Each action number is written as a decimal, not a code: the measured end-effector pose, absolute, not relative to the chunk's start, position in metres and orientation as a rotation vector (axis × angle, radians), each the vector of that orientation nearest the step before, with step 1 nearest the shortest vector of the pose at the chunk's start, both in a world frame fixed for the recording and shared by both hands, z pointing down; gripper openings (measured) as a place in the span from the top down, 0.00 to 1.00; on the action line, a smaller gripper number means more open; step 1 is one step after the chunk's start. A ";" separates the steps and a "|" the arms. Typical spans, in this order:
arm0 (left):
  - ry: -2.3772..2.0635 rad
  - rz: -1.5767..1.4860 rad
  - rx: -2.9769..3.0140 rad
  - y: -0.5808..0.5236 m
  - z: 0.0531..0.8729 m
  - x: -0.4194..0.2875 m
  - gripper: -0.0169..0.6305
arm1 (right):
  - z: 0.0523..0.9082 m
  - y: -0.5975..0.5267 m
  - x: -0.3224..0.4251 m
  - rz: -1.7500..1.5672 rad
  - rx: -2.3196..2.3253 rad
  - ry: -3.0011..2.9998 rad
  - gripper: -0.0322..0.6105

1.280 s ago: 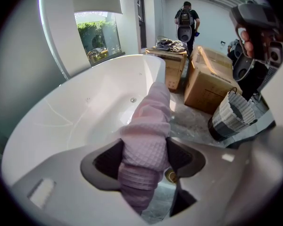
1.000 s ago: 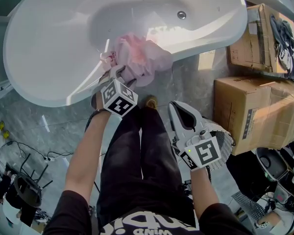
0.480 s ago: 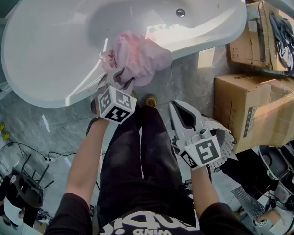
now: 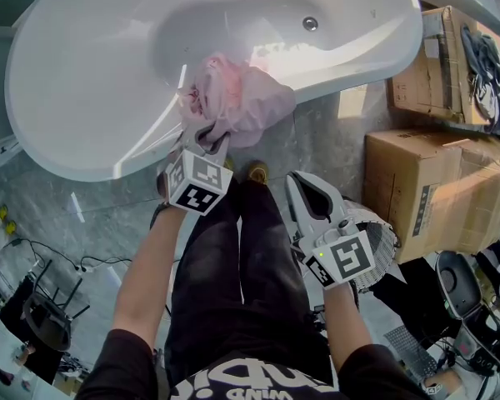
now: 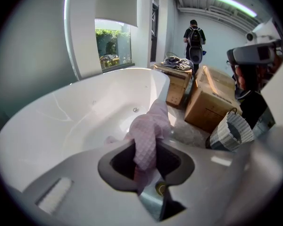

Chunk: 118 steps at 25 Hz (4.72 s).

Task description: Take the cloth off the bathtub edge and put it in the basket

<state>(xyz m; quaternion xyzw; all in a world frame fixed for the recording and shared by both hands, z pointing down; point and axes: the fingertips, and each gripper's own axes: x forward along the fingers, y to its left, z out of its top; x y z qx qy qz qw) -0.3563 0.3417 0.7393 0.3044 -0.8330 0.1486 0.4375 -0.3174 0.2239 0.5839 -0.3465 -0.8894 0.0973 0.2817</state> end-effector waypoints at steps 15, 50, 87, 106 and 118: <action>-2.127 0.239 0.809 0.328 0.616 -0.345 0.86 | 0.511 0.213 -0.334 0.242 -0.970 -2.422 0.94; -2.402 0.214 1.059 0.307 0.329 -0.308 0.86 | 0.316 0.214 -0.319 0.162 -0.971 -2.763 0.94; -1.620 0.397 2.308 -0.018 0.290 -0.098 0.86 | 0.309 -0.072 0.001 0.233 0.729 -2.955 0.94; -1.172 0.481 2.625 -0.112 0.302 0.012 0.86 | 0.315 -0.143 0.127 0.271 1.266 -2.793 0.94; -0.990 0.435 2.844 -0.174 0.227 0.049 0.86 | 0.326 -0.150 0.166 0.319 1.472 -2.672 0.94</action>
